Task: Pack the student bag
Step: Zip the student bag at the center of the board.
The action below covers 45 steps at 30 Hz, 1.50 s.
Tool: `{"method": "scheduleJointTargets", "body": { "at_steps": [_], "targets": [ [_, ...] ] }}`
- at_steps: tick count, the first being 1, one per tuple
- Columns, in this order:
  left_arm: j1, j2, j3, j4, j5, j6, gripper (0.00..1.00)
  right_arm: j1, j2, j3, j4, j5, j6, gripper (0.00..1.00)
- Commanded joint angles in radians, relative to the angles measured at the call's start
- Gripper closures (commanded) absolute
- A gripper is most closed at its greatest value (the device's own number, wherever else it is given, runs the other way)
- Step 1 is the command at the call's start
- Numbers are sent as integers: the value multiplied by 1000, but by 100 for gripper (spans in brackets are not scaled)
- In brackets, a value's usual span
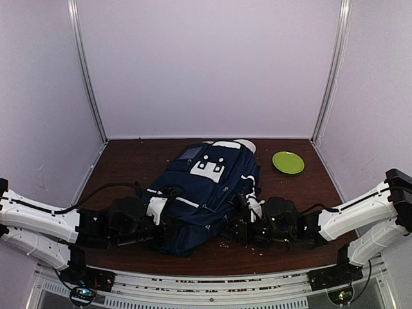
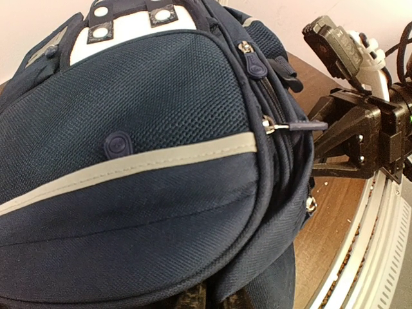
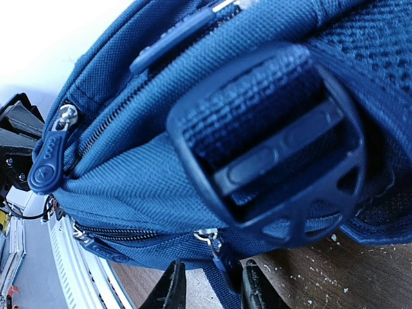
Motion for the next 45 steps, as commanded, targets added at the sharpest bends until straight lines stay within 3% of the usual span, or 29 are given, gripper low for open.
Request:
{"method": "scheduleJointTargets", "body": {
  "at_steps": [1,28,45],
  "targets": [
    [23,0,19,30,-92,-23,100,-3,9,23,3,35,-20,71],
    [23,4,15,34,-92,-24,100,4,-14,34,-71,55,-54,100],
    [23,47,42,33,-96,-24,100,65,-84,32,-151,17,-112,100]
  ]
}}
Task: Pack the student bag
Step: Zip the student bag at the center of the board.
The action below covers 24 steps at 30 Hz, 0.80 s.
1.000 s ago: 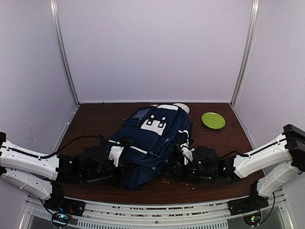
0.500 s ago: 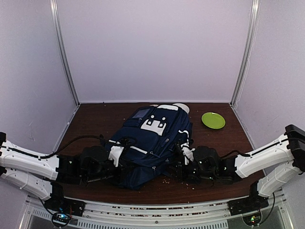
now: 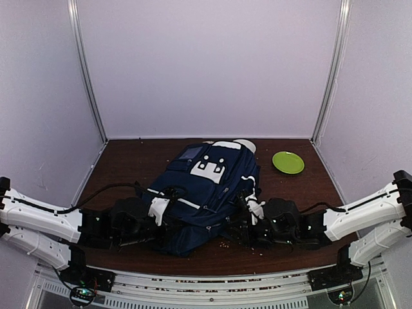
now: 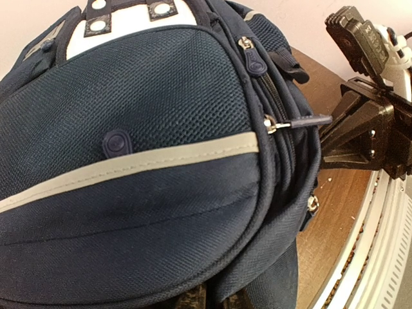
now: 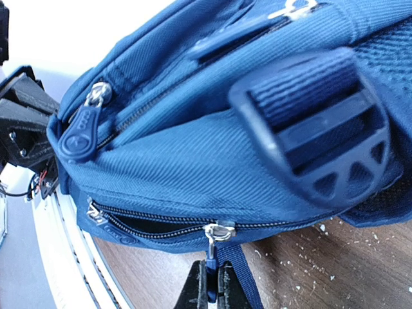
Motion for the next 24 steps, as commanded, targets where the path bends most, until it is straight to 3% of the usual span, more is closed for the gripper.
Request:
{"method": "scheduleJointTargets", "body": {
  "at_steps": [1,24],
  "targets": [
    [23,20,35,35,-94,-24,100,19,-21,13,-18,-23,-35,100],
    [23,18,35,34,-85,-32,100,63,-4,25,-7,-18,-36,100]
  ]
}}
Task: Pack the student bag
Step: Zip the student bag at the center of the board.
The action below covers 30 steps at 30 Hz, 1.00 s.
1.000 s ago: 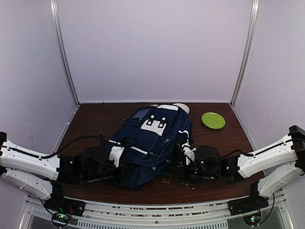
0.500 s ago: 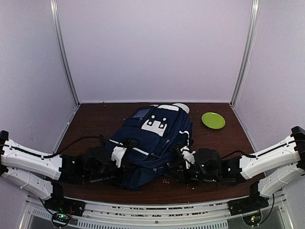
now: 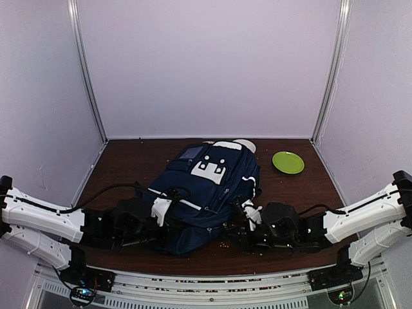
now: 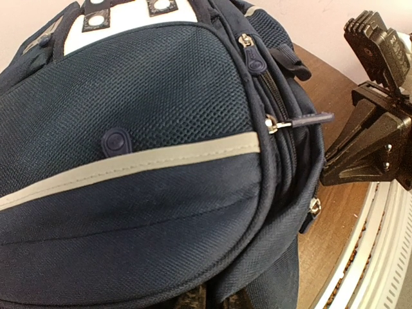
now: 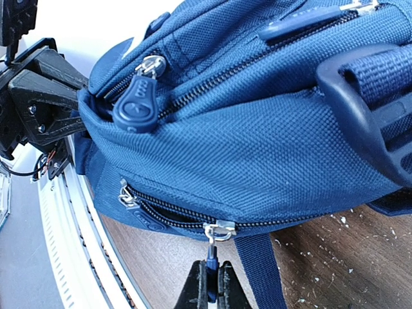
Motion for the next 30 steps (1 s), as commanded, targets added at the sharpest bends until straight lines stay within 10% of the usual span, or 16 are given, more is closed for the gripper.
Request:
{"method": "scheduleJointTargets", "body": {
  "at_steps": [1,6,14,30],
  "targets": [
    [24,-9,24,34,-88,-31,100,17,-12,20,4,17,0,95],
    [24,-3,20,45,-83,-34,100,17,-56,-3,-6,75,17,68],
    [24,-9,20,46,-78,-32,100,11,-74,-86,145,147,-2,55],
    [24,-39,20,27,-73,-24,100,-42,67,-100,356,3,-45,57]
  ]
}}
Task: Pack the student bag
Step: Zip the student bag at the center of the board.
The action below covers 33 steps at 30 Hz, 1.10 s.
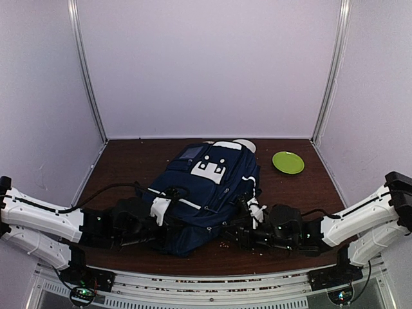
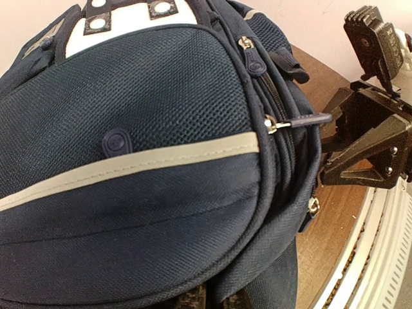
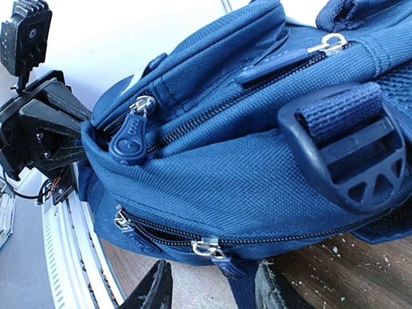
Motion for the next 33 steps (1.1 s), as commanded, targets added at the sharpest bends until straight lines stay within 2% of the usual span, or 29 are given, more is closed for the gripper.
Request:
{"method": "scheduleJointTargets", "body": {
  "at_steps": [1,11,20,23,26,28,33],
  "targets": [
    [24,-29,20,29,-74,-24,100,-12,28,-7,79,-56,-17,57],
    [24,-29,21,26,-79,-23,100,-17,79,-18,148,-136,11,60],
    [24,-33,17,23,-84,-22,100,-17,-10,-139,285,-114,79,64],
    [24,-37,16,22,-90,-26,100,-21,-23,-156,256,-72,90,64],
    [25,-42,14,16,-91,-25,100,-35,6,-143,247,-93,97,64],
    [24,-47,13,11,-92,-26,100,-58,38,-154,319,-130,123,64],
    [24,-76,-1,4,-91,-39,100,-127,173,-195,648,-268,232,59]
  ]
}}
